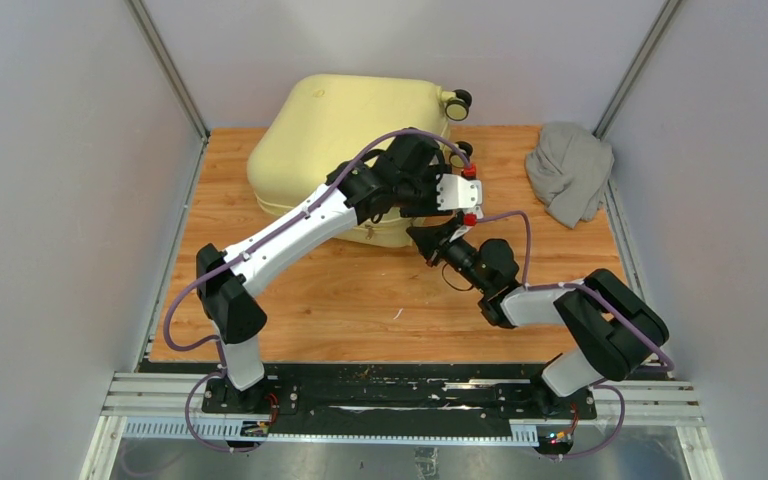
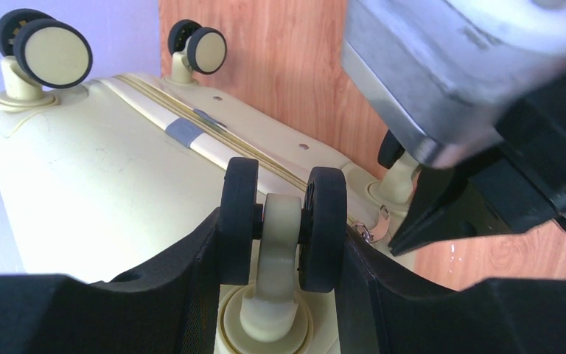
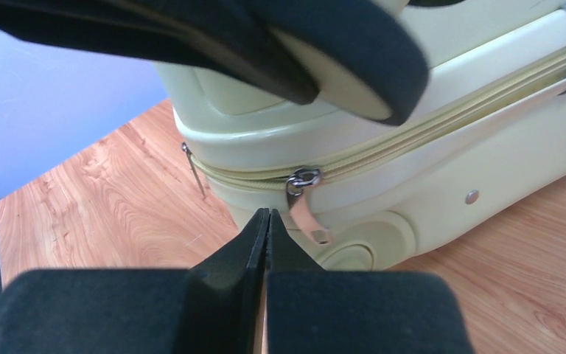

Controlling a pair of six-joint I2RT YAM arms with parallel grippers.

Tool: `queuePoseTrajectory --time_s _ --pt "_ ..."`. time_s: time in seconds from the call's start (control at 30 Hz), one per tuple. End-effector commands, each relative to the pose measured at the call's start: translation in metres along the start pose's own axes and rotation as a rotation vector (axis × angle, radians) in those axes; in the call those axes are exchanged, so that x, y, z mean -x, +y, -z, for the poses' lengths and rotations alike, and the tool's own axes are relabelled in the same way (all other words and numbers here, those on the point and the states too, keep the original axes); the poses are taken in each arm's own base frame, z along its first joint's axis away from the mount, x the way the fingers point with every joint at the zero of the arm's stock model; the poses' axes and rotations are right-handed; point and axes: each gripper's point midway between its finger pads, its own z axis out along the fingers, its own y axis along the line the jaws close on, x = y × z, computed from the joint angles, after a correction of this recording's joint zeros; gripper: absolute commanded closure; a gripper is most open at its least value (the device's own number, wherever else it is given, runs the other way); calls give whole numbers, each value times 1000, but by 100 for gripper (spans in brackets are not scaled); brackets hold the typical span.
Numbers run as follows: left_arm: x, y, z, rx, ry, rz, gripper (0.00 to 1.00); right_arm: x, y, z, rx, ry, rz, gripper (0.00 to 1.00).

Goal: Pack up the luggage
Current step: Zip the luggage at the center of the board.

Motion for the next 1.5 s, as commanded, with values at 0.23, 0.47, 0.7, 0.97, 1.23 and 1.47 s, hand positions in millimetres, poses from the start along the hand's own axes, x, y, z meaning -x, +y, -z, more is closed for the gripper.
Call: queuePoseTrajectory --time_s 0.23,0.47,0.7,0.97,1.23,1.47 --pt "73 81 67 338 -270 135 100 18 -9 11 -82 -62 53 75" --pt "67 76 76 334 -256 111 100 32 -26 24 -43 -40 47 47" --pt "74 75 75 329 -273 128 100 22 -5 9 123 -1 -8 45" --pt "78 72 74 324 -282 132 100 9 -9 -2 137 18 -40 53" --pt "81 59 66 278 -288 149 100 25 -25 -7 38 -55 -22 58" --pt "84 56 62 269 -291 154 100 28 -17 -12 54 -61 -14 57"
